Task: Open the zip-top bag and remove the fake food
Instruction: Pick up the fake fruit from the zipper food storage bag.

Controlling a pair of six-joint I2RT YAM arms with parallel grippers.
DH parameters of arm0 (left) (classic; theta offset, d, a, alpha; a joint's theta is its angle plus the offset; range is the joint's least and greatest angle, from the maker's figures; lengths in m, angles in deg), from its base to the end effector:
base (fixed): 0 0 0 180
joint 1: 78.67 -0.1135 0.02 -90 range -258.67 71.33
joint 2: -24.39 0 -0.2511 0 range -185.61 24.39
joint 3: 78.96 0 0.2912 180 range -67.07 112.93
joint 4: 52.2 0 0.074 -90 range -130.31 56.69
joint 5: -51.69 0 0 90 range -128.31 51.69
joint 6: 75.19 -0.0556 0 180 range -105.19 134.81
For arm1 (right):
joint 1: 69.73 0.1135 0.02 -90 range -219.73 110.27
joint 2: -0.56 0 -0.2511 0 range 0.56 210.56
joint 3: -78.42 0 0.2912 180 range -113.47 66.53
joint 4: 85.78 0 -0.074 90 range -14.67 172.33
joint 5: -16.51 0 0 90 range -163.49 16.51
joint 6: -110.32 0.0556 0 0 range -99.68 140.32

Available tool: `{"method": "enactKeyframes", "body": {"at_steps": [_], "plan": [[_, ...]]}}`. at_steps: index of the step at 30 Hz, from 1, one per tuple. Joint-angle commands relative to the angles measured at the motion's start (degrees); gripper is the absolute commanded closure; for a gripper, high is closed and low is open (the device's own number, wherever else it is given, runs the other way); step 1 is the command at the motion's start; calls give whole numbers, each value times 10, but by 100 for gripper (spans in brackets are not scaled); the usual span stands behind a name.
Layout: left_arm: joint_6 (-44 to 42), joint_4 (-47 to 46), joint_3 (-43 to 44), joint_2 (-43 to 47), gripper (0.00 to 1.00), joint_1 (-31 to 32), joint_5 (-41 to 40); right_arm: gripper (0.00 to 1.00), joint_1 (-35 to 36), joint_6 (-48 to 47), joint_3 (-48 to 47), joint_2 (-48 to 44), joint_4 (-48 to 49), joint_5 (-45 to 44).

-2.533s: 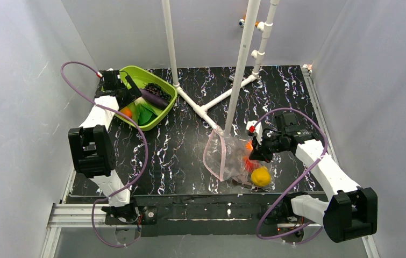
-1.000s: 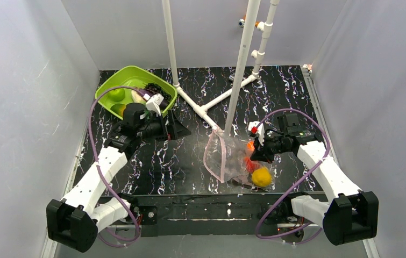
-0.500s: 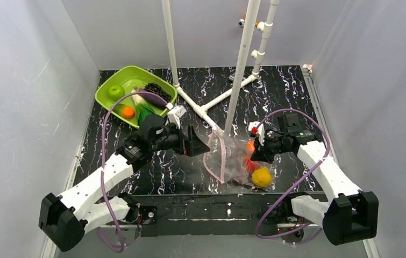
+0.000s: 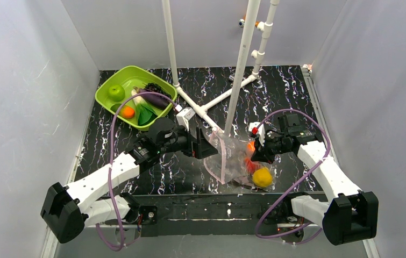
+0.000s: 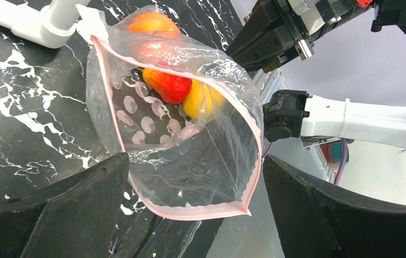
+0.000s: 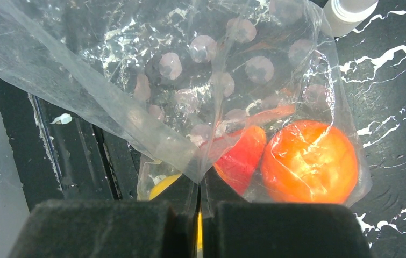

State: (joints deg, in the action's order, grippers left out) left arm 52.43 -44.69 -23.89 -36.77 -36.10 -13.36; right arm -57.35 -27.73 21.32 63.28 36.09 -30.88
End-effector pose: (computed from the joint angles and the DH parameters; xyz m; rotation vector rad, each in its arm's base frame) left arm 0.2120 -0.2265 0.2733 0.4310 1.9683 -1.3420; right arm 0.2318 0.0894 0.2051 -1.3945 1.9615 0.7186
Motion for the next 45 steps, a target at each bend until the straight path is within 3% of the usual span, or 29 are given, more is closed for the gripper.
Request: {"method": "enactKeyframes", "body": {"at_steps": [1, 5, 10, 17, 24, 27, 32, 35, 41, 45], "plan": [[6, -29, 3, -13, 8, 22, -17, 98, -5, -6, -11, -10, -7, 16], [7, -27, 6, -23, 18, 34, -32, 98, -6, -6, -11, -11, -6, 16], [-6, 22, 24, -30, 43, 39, -65, 98, -7, -6, -11, -12, -6, 16], [-4, 41, 51, -61, 61, 48, -63, 98, -6, -6, -11, -11, -5, 18], [13, 4, 75, -146, 61, 92, -55, 94, -7, -1, -11, -9, -2, 18], [13, -19, 68, -179, 61, 95, -57, 83, -9, 0, -13, -14, -5, 15], [7, -46, 54, -218, 61, 95, -52, 52, -43, -12, -20, -45, -21, 22], [3, -48, 51, -232, 61, 95, -51, 41, -56, -22, -20, -70, -28, 20], [7, -63, 48, -250, 59, 95, -49, 40, -72, -14, -24, -79, -24, -48], [31, -97, 38, -256, 58, 94, -50, 48, -71, 6, -19, -62, -22, -99]]}}
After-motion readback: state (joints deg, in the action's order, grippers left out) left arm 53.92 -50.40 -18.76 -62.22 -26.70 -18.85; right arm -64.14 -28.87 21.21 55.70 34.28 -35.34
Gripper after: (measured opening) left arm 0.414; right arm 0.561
